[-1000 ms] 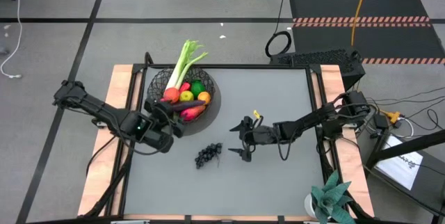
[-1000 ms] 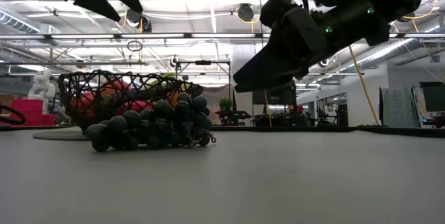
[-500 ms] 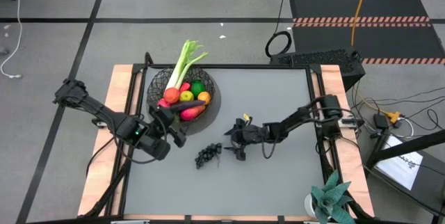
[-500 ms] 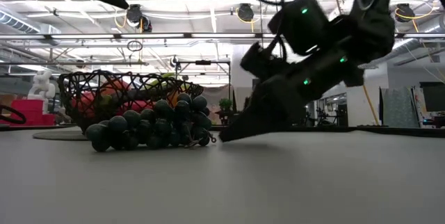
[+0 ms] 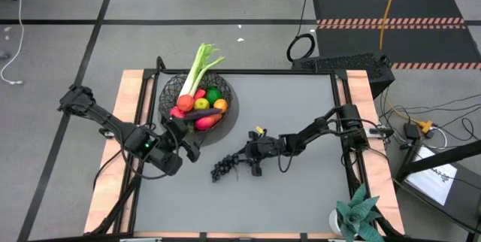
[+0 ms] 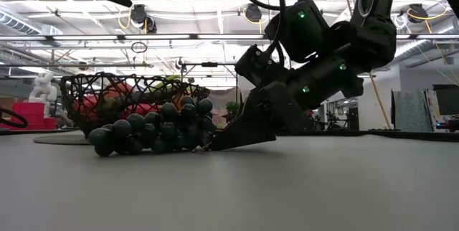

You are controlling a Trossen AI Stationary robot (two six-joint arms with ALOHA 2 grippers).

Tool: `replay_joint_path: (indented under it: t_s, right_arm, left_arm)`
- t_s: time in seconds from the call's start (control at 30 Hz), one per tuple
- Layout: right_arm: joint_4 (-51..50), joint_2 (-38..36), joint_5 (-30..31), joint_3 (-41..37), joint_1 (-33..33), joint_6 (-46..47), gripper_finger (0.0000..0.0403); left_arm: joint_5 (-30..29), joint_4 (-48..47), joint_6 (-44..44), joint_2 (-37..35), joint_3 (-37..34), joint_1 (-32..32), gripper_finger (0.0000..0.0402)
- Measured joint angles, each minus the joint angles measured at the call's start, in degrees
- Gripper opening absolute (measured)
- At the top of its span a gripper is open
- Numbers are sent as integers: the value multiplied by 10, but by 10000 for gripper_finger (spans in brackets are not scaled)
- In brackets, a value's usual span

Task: Build produce basket
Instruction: Put the grapes into the wire basket

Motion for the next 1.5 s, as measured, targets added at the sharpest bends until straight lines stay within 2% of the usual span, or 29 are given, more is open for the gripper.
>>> replay_joint_path:
  t_s: [0.27,0.33,0.5,0.6,0.77,1.03,1.3,1.5]
  right_arm:
    - [9,0,1,-1,2,-6,21]
    - [9,0,3,-1,2,-6,7]
    - [-10,-12,-11,-1,2,-8,12]
    - [-56,-33,-38,-2,1,-16,5]
    - [-132,-66,-41,-2,1,-7,5]
    - [-167,-113,-54,-2,9,-7,3]
    - [-180,-223,32,-2,43,-20,2]
    - [-174,-297,50,-2,78,-21,2]
  left_arm:
    - [0,1,1,0,0,0,390]
    - [0,2,1,0,0,0,390]
    - [4,1,1,0,0,0,390]
    - [10,1,1,0,0,0,390]
    - [18,1,2,0,0,0,390]
    - [23,8,5,0,0,0,390]
    - [28,21,18,0,0,0,390]
    - [28,32,21,0,0,0,390]
